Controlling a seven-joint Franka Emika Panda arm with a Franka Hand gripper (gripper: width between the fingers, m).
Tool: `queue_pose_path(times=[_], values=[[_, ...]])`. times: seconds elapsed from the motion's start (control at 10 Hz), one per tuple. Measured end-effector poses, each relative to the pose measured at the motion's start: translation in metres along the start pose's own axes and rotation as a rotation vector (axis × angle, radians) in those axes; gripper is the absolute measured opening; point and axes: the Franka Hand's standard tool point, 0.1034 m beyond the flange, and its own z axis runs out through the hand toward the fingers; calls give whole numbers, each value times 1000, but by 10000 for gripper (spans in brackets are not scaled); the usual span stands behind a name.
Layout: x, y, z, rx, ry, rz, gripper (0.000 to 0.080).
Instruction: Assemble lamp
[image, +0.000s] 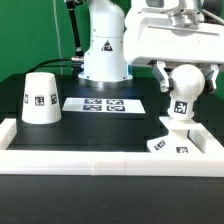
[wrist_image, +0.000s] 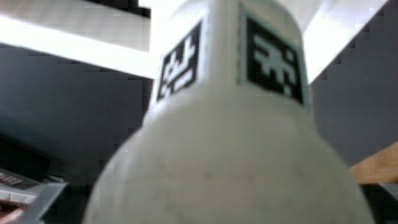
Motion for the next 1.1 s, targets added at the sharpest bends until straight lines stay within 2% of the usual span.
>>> queue_pose_path(times=[0.1, 0.3, 0.5, 0.8, 1.0, 1.1], values=[[0, 0, 0, 0, 0, 0, 688], [-1, 0, 0, 0, -1, 0, 696], [10, 4, -16, 2, -5, -1, 699], [21, 11, -28, 0, -7, 2, 699], [18, 6, -26, 17, -51, -1, 699], [16, 10, -24, 13, -53, -9, 699]])
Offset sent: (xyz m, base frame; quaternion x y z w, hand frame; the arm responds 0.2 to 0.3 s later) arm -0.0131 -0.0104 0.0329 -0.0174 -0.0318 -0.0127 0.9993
